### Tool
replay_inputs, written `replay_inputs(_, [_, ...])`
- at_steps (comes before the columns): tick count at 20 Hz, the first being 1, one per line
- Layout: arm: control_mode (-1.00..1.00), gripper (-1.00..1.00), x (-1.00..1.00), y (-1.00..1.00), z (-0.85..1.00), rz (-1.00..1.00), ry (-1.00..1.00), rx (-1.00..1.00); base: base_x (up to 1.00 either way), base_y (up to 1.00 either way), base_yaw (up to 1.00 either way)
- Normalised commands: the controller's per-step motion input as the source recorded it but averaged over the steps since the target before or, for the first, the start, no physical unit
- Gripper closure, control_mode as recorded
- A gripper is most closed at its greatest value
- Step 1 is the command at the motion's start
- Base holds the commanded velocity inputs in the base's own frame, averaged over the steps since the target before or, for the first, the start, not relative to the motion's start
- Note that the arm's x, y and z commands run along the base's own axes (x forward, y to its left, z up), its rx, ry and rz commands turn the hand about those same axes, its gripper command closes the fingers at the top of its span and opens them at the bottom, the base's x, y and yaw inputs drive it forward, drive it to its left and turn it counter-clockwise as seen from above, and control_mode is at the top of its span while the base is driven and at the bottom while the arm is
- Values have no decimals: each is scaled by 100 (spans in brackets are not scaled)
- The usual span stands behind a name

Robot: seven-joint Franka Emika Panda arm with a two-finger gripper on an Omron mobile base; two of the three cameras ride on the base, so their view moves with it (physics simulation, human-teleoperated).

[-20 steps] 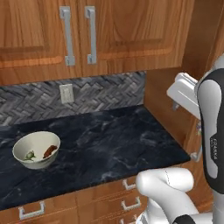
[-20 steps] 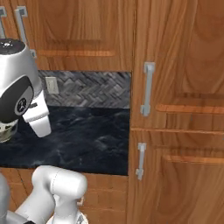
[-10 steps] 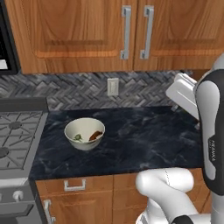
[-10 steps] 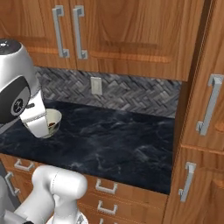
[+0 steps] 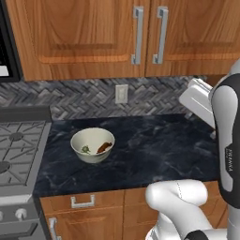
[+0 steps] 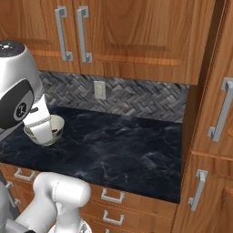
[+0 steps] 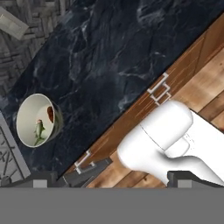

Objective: Place the bowl with the potato and avocado on the top shelf of the fridge. Place the bowl with the fish and chicken drumstick on the second highest shelf of the fridge.

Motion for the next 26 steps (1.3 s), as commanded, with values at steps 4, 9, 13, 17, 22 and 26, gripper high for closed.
replay_inputs(4, [100, -100, 0, 0, 0, 0, 0, 0, 17, 70, 7])
replay_inputs(9, [100, -100, 0, 0, 0, 0, 0, 0, 27, 70, 6])
replay_inputs(13, [100, -100, 0, 0, 0, 0, 0, 0, 69, 24, 0])
replay_inputs(17, [-100, -100, 13, 2, -4, 0, 0, 0, 34, 7, -1])
replay_inputs(22, [-100, -100, 70, 0, -65, 0, 0, 0, 0, 0, 0])
replay_inputs(26, [-100, -100, 91, 0, -78, 1, -3, 0, 0, 0, 0])
